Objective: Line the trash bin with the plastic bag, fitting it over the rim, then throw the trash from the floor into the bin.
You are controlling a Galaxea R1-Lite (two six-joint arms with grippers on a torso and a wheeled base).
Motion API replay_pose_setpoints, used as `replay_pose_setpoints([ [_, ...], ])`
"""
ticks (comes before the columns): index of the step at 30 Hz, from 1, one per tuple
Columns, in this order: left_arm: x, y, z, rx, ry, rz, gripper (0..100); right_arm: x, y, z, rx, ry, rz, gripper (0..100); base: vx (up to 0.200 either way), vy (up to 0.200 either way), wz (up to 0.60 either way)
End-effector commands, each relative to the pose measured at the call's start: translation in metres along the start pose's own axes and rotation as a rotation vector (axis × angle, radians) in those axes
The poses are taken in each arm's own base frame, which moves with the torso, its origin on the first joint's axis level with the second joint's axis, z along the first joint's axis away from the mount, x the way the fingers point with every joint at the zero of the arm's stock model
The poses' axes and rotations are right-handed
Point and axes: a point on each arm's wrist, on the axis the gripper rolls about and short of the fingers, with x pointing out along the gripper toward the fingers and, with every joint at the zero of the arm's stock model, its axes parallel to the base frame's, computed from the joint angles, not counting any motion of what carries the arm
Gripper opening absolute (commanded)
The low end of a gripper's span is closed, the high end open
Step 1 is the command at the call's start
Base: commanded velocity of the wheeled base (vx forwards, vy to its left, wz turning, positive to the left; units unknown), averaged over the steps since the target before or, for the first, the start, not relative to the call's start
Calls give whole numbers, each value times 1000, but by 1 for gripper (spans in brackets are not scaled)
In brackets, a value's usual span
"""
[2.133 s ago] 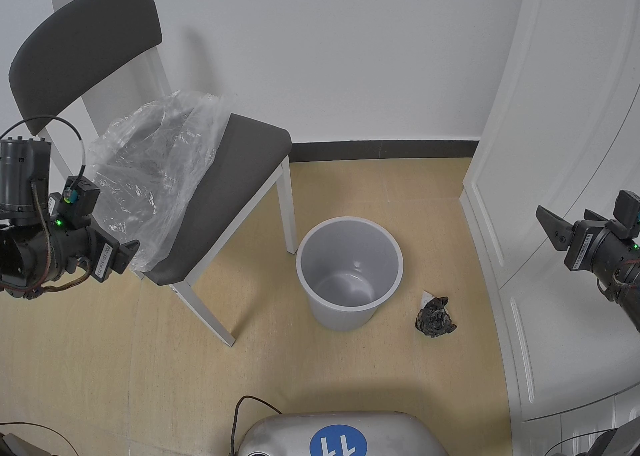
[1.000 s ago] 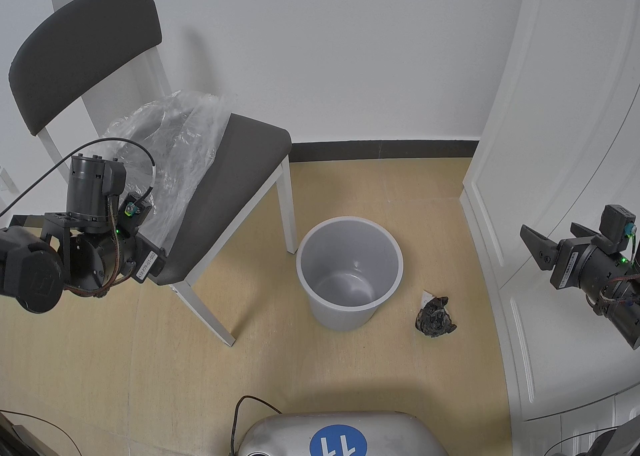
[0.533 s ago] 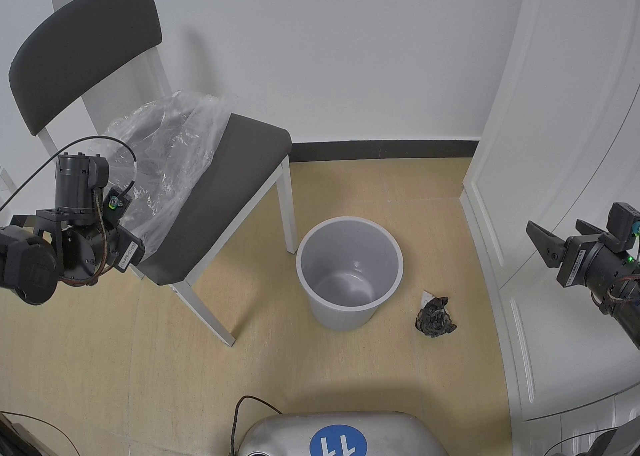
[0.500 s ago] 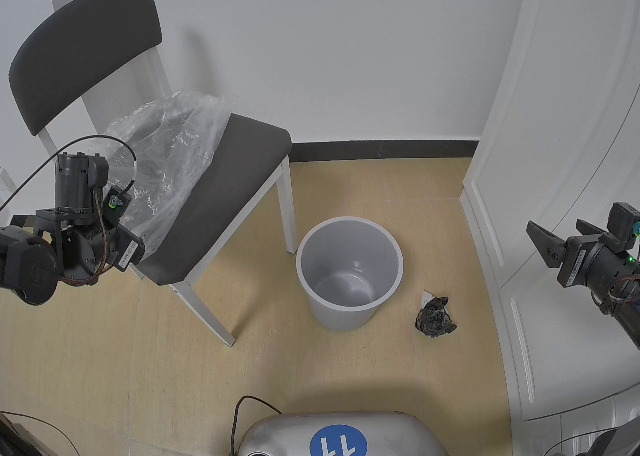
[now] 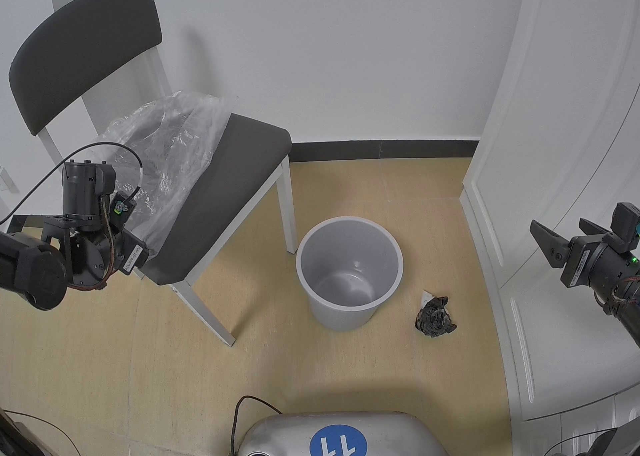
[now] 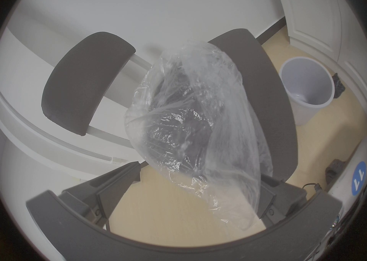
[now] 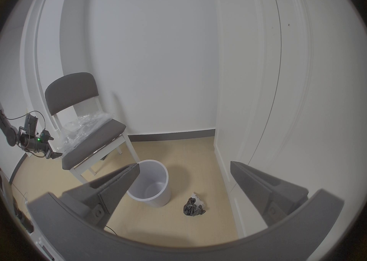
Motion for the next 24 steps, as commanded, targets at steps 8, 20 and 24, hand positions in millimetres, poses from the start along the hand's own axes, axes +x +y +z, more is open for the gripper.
replay_pose_setpoints([
  [8,4,-5,-4,15,31,10,100,-1,0,0,0,-1,5,100,0,0,0],
  [20,4,-5,-5,16,33,11,0,-1,0,1,1,-4,5,100,0,0,0],
  [24,3,-6,-5,17,32,10,0,-1,0,0,0,-1,6,100,0,0,0],
])
